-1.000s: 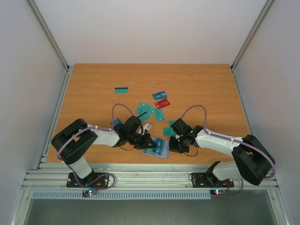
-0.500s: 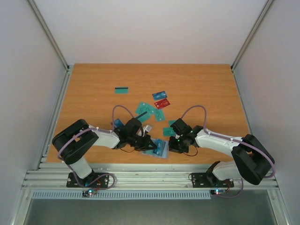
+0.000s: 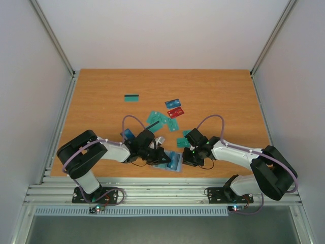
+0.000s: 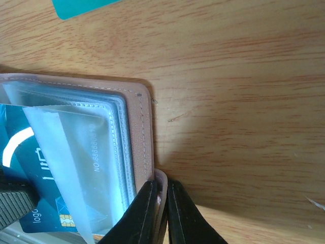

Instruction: Put the credit cards into the card holder

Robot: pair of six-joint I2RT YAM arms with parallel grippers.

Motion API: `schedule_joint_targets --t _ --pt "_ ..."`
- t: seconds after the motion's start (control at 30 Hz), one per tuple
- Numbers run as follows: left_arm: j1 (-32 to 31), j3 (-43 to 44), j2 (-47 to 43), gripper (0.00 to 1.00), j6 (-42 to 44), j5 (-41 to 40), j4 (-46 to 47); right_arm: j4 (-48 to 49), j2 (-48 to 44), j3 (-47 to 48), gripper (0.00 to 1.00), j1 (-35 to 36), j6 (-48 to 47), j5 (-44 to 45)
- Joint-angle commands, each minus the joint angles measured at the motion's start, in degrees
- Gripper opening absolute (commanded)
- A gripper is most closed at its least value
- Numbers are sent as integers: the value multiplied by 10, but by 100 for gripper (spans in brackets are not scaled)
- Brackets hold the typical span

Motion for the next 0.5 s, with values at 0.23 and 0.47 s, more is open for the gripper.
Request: schedule_joint_targets --t 0.23,0.47 --pt "-12 -12 6 0 -23 -36 1 16 24 -21 9 2 19 -12" --pt "-21 -8 2 0 -37 -43 -18 24 33 -20 9 2 26 -16"
